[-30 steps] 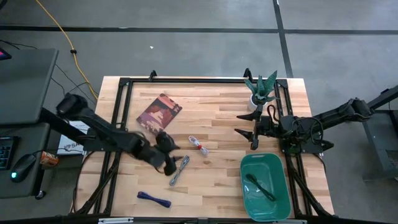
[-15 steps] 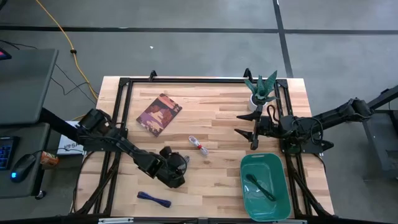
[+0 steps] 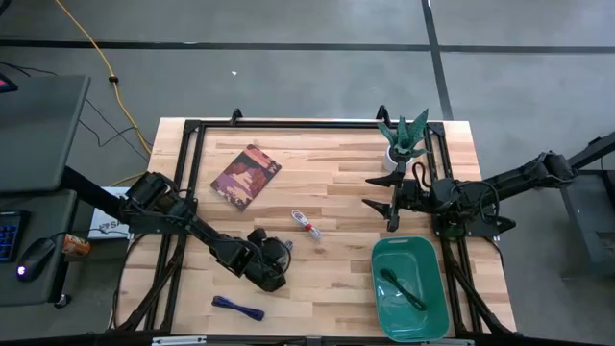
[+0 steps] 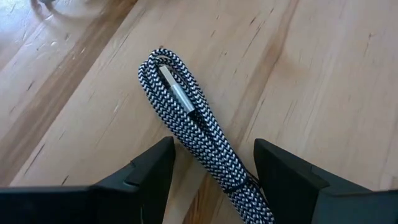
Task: Pick and place USB-C Cables
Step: Put the black white USB cable into the bin
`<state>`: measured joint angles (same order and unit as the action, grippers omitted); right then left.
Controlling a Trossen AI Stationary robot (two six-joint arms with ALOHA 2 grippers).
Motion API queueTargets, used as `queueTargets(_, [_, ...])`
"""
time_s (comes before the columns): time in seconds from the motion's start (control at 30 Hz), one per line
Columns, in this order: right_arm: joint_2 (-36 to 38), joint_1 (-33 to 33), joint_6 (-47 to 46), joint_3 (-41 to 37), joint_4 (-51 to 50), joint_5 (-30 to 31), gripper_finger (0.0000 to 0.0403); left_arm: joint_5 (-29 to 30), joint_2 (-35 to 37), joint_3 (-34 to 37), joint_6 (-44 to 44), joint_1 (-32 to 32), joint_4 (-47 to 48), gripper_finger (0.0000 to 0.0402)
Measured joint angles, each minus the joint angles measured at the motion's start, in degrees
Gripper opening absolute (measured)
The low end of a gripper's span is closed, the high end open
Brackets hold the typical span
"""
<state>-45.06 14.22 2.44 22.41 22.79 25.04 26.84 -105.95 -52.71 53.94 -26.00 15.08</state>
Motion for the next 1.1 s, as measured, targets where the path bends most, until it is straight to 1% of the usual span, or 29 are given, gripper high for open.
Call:
queueTargets(0.1, [0.0,0.0,-0.02,0.0,-0.01,0.02,0.0259,-0.27,0.0,0.0,-0.07,0.13,0.31,0.0191])
queueTargets(0.2, [0.0,0.0,-0.02,0.0,-0.03,0.04,0.0259,-0.28,0.0,0.04,-0.1,0.14,0.85,0.0158])
queueTargets(0.3, [0.0,0.0,-0.01,0.0,-0.03,0.11,0.0259,-0.34,-0.02,0.04,-0.75,0.15,1.77,0.0104])
queueTargets(0.4, [0.0,0.0,-0.02,0.0,-0.03,0.22,0.0259,-1.0,-0.07,0.02,-2.25,0.15,1.74,0.0035])
queueTargets(0.47, [0.0,0.0,-0.02,0.0,-0.07,0.22,0.0259,-1.08,0.2,0.04,-3.55,0.15,1.6,0.0011])
queueTargets(0.57, [0.0,0.01,-0.02,0.0,-0.22,0.21,0.0259,-1.11,0.77,0.13,-5.35,0.15,1.48,0.0017])
queueTargets(0.7, [0.0,0.02,-0.02,0.0,-0.33,0.2,0.0259,-0.69,1.66,0.39,-7.34,0.11,1.97,0.0005])
queueTargets(0.87, [0.0,0.0,-0.04,0.0,-0.38,0.18,0.0259,0.99,3.53,2.36,-9.56,0.07,1.24,0.0003])
queueTargets(0.97, [0.0,0.0,-0.04,0.0,-0.61,0.17,0.0259,2.66,7.99,6.52,-10.33,0.07,-2.88,0.0002])
queueTargets(1.1, [0.0,0.0,-0.04,-0.02,-0.88,0.15,0.0259,6.95,18.74,14.38,-14.32,0.15,-10.67,0.0001])
